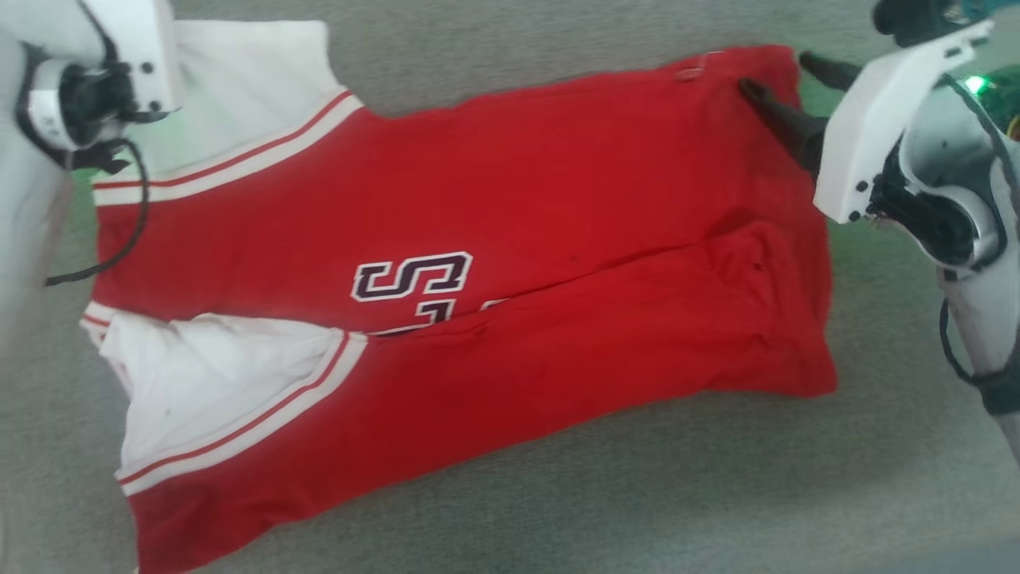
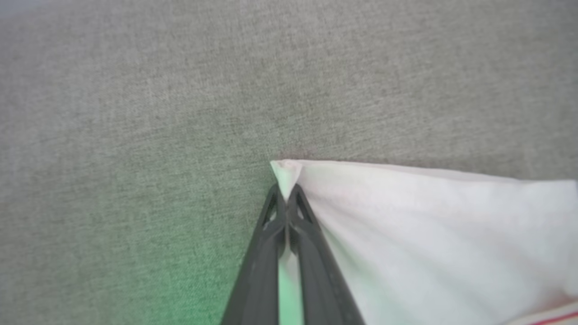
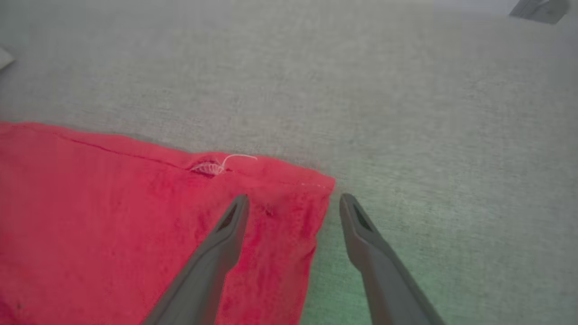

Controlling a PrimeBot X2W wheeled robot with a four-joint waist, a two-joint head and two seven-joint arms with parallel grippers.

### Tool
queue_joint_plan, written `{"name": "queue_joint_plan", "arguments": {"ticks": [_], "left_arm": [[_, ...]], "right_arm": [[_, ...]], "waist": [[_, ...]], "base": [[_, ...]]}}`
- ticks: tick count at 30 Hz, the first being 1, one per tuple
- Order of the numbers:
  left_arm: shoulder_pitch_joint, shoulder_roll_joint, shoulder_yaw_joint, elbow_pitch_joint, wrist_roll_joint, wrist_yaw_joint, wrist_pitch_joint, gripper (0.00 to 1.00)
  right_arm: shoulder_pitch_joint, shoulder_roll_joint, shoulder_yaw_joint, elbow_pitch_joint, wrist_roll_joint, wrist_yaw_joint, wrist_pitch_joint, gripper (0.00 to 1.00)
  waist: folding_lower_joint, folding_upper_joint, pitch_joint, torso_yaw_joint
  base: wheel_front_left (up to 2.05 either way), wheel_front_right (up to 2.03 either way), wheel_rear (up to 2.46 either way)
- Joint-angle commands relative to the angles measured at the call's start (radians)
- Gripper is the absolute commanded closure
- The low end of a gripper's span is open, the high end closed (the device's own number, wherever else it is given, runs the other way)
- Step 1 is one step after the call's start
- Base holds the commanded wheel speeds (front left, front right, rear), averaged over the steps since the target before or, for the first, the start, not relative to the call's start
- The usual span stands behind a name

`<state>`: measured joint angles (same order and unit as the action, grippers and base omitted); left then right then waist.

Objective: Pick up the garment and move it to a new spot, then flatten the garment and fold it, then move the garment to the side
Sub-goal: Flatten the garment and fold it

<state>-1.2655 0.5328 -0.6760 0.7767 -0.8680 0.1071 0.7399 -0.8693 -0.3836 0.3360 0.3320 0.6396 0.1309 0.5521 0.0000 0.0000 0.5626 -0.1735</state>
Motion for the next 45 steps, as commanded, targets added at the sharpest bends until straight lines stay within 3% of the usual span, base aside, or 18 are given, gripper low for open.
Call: {"name": "queue_joint_plan", "arguments": {"ticks": [1,8,13,14,23,31,39,45], "left_arm": [[0.038,-0.029,-0.022,0.019,-0.001,-0.012,0.010,1.00],[0.018,-0.073,-0.030,0.074,-0.001,-0.034,-0.024,1.00],[0.010,-0.093,-0.032,0.109,-0.008,-0.048,-0.043,1.00],[0.008,-0.095,-0.032,0.114,-0.009,-0.052,-0.048,1.00],[-0.010,-0.113,-0.032,0.148,-0.018,-0.097,-0.073,1.00],[-0.011,-0.114,-0.068,0.090,-0.002,-0.145,-0.037,1.00],[0.046,-0.069,-0.091,-0.091,0.005,-0.112,0.005,1.00],[0.150,0.001,-0.094,-0.339,-0.009,-0.038,0.055,1.00]], "right_arm": [[-0.012,-0.001,0.006,0.016,0.007,0.000,0.016,0.00],[-0.071,0.027,0.112,0.215,0.063,0.000,0.233,0.00],[-0.096,0.027,0.153,0.287,0.092,0.000,0.334,0.04],[-0.103,0.024,0.162,0.288,0.092,0.000,0.349,1.00],[-0.125,-0.040,0.165,0.246,0.118,0.000,0.320,1.00],[-0.077,-0.131,0.152,0.145,0.149,0.000,0.264,1.00],[0.039,-0.210,0.095,0.000,0.166,0.000,0.249,1.00],[0.156,-0.254,0.027,-0.130,0.161,0.000,0.286,1.00]], "waist": [[0.0000,0.0000,0.006,0.016],[0.0000,0.0000,0.012,0.050],[0.0000,0.0000,0.009,0.065],[0.0000,0.0000,0.008,0.067],[0.0000,0.0000,-0.039,0.096],[0.0000,0.0000,-0.122,0.160],[0.0000,0.0000,-0.199,0.219],[0.0000,0.0000,-0.242,0.248]], "base": [[0.00,0.00,0.00],[0.00,0.00,0.00],[0.00,0.00,0.00],[0.00,0.00,0.00],[0.00,0.00,0.00],[0.00,0.00,0.00],[0.00,0.00,0.00],[0.00,0.00,0.00]]}}
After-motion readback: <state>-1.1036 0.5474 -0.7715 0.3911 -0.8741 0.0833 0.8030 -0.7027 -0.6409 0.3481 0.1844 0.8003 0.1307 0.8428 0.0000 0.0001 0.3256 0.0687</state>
